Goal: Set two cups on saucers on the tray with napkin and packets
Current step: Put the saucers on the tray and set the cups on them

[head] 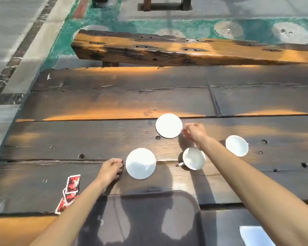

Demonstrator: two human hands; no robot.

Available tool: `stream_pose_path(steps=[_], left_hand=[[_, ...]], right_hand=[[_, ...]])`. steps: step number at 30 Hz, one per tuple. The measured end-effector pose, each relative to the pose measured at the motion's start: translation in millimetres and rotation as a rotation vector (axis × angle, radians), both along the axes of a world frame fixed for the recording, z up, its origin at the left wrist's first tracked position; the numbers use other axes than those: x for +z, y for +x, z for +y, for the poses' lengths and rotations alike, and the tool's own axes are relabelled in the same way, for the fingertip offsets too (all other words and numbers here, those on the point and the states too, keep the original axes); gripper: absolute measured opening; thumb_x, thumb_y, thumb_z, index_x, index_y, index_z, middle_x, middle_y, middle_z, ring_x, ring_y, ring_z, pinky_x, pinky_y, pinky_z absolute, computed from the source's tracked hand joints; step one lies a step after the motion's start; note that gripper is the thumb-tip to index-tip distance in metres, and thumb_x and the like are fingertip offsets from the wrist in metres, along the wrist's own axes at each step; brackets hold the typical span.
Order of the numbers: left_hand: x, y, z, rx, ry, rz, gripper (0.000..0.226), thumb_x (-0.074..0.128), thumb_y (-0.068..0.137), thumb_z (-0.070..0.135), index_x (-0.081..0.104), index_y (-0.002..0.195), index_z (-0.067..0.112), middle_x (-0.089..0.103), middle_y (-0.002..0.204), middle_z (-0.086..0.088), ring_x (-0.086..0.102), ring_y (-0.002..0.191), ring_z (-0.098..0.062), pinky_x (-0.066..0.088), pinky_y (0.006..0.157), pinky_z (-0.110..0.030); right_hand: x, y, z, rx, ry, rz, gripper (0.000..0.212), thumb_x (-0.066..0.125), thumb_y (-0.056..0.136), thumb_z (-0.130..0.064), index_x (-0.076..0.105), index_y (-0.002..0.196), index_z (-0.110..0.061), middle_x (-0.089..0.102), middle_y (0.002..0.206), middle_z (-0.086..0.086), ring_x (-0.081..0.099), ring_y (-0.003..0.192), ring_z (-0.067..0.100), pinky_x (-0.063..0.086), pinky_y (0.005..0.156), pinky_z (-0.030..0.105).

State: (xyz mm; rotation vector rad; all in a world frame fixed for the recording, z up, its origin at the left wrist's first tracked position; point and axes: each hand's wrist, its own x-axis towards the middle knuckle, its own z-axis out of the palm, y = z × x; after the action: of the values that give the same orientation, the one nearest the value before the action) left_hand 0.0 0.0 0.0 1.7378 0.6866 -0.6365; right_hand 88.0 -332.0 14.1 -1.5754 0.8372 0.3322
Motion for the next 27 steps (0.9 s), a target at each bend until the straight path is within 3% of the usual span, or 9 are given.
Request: stream_pose_path(steps=[5, 8, 13, 16, 19, 22, 27], left_hand=[[-29, 11, -2, 0.072, -0.009, -0.001, 0.015, 0.063, 0.095, 0.007, 0.062, 0.11, 0.007, 0.069, 0.092, -0.012, 0.065, 0.078, -0.02, 0.054, 0.076, -0.034], [-33, 16, -1, 0.04, -0.039, 0.003, 0.016, 0.069, 0.09, 0.009, 0.068, 0.106, 0.008, 0.073, 0.094, -0.016, 0.069, 0.087, -0.024, 0.056, 0.086, -0.039], [-39, 18, -4, 0.029, -0.078, 0.002, 0.014, 0.064, 0.091, 0.001, 0.073, 0.102, 0.004, 0.068, 0.066, 0.004, 0.067, 0.078, -0.012, 0.055, 0.074, -0.023], [-37, 18, -3, 0.04, -0.113, 0.007, 0.018, 0.061, 0.094, -0.002, 0.071, 0.108, -0.004, 0.072, 0.084, -0.011, 0.071, 0.074, -0.008, 0.058, 0.066, -0.016], [-30, 16, -3, 0.068, -0.147, -0.001, 0.021, 0.058, 0.096, -0.004, 0.067, 0.114, -0.008, 0.072, 0.105, -0.025, 0.072, 0.086, -0.019, 0.058, 0.065, -0.015], [-20, 11, -1, 0.113, -0.143, -0.036, 0.02, 0.057, 0.095, -0.006, 0.066, 0.113, -0.01, 0.07, 0.104, -0.028, 0.069, 0.088, -0.025, 0.059, 0.064, -0.016], [3, -2, 15, 0.219, -0.131, -0.053, 0.017, 0.058, 0.093, -0.01, 0.072, 0.098, -0.003, 0.07, 0.092, -0.02, 0.069, 0.077, -0.019, 0.06, 0.06, -0.018]], right_hand=[[-39, 22, -6, -0.041, -0.186, 0.093, 0.023, 0.058, 0.091, -0.005, 0.049, 0.073, -0.018, 0.057, 0.074, 0.006, 0.058, 0.069, 0.019, 0.057, 0.069, 0.036], [-49, 30, -5, -0.053, -0.169, 0.065, 0.029, 0.066, 0.088, -0.002, 0.053, 0.067, -0.018, 0.06, 0.072, 0.005, 0.062, 0.064, 0.015, 0.058, 0.053, 0.028], [-65, 42, -3, -0.019, -0.212, 0.047, 0.016, 0.07, 0.086, -0.006, 0.062, 0.079, -0.017, 0.067, 0.079, 0.005, 0.062, 0.068, 0.015, 0.06, 0.067, 0.032], [-68, 44, -2, -0.034, -0.208, 0.069, 0.017, 0.069, 0.09, -0.005, 0.062, 0.079, -0.016, 0.066, 0.081, 0.006, 0.059, 0.063, 0.014, 0.06, 0.072, 0.035], [-60, 43, 2, -0.09, -0.149, 0.088, 0.007, 0.068, 0.093, -0.005, 0.063, 0.092, -0.01, 0.065, 0.084, 0.007, 0.059, 0.059, 0.012, 0.06, 0.063, 0.027], [-45, 38, 7, -0.152, -0.094, 0.064, 0.018, 0.067, 0.093, -0.001, 0.06, 0.08, -0.01, 0.063, 0.08, 0.005, 0.062, 0.061, 0.012, 0.059, 0.053, 0.021], [-13, 23, 9, -0.211, -0.035, 0.025, 0.018, 0.066, 0.093, 0.003, 0.059, 0.08, -0.007, 0.063, 0.079, 0.007, 0.061, 0.059, 0.016, 0.059, 0.051, 0.023]])
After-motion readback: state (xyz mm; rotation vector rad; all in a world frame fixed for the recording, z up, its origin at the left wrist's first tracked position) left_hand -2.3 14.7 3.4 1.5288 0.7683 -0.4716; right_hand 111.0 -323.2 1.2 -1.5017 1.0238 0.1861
